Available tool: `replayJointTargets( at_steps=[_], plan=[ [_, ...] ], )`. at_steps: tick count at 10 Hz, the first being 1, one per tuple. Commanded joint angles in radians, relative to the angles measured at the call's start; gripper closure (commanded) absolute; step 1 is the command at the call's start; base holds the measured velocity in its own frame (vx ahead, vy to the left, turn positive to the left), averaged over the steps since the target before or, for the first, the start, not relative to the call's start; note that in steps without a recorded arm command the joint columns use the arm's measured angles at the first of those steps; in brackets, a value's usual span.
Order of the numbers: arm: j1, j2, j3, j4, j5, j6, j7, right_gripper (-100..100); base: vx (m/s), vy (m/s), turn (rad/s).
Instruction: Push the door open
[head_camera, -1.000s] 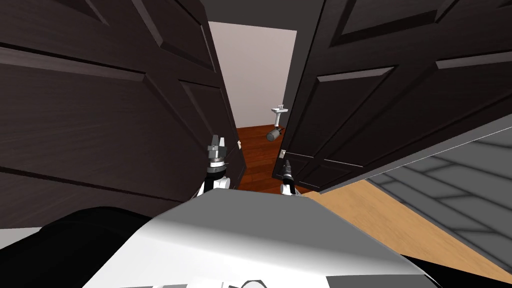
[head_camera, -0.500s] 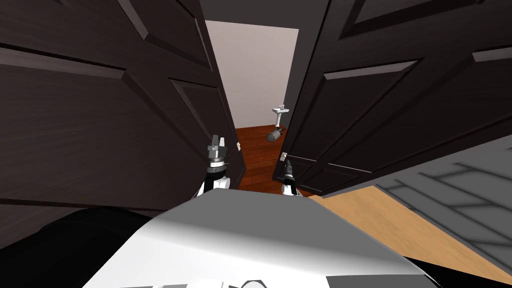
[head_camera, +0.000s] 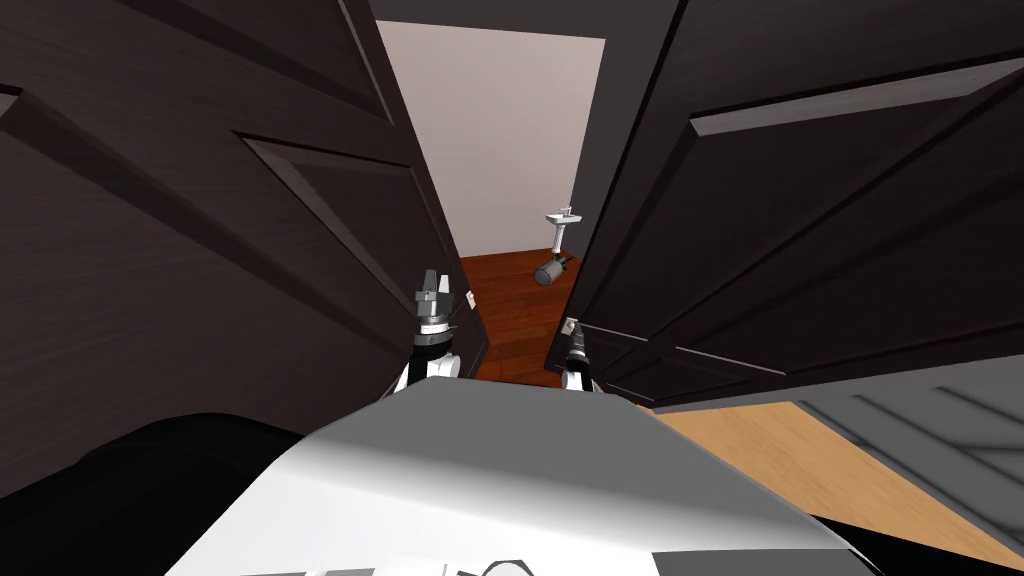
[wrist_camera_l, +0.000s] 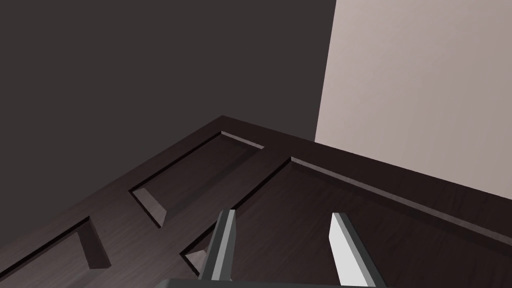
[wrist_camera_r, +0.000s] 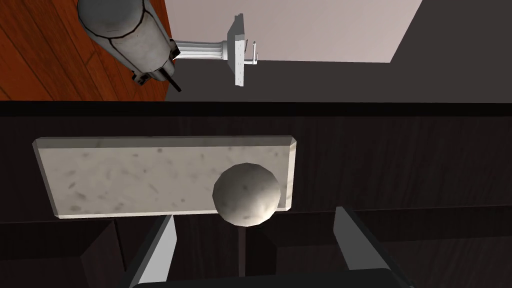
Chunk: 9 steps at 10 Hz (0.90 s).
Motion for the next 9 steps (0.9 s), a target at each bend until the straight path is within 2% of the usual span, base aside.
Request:
replayJointTargets(
  at_steps=[1,2,3,8,9],
  plan=[
    [-0.001,0.017,-0.001,0.010,-0.001,-0.014,0.002,-100,0.210,-0.066,0.020],
    [-0.004,0.008,-0.001,0.014,-0.001,-0.010,0.000,-100,0.091,-0.035,0.005],
    [-0.004,0.008,-0.001,0.014,-0.001,-0.010,0.000,100,-0.023,0.012,-0.002],
    [-0.004,0.008,-0.001,0.014,-0.001,-0.010,0.000,100,-0.015,0.005,0.000],
    [-0.004,-0.007,-0.014,0.015,-0.009,-0.007,0.008,100,0.103,0.021,-0.024]
  ],
)
